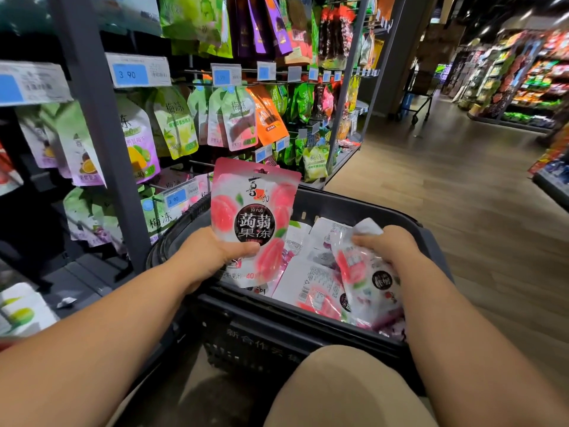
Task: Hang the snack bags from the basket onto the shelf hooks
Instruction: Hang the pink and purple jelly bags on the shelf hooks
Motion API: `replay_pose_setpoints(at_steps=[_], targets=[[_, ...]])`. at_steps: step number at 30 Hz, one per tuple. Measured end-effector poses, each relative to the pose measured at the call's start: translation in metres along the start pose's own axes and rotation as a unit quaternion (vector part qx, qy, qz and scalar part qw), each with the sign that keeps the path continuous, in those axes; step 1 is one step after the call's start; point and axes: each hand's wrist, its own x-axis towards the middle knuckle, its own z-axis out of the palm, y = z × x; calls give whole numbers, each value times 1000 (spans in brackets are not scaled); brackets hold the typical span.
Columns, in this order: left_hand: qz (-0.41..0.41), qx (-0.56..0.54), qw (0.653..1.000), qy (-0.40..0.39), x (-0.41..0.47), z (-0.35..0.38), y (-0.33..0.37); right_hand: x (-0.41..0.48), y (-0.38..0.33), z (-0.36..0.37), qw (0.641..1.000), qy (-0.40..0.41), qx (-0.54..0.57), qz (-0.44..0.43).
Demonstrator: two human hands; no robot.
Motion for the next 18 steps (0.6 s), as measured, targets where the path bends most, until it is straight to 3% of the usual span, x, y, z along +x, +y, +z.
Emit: replay_pose_setpoints(at_steps=[3,5,13,18], targets=[[2,-3,1000,3,0,0,0,11,3,3,959,-5,276,68],[3,-3,1000,5,0,0,-1,15,2,11,924,-26,372,86],[9,-6,1000,14,-1,0,-2,-9,-20,41,942,-121,306,66],[12,-3,1000,20,-1,-1,-4,-18,-19,32,953,-175,247,-24]])
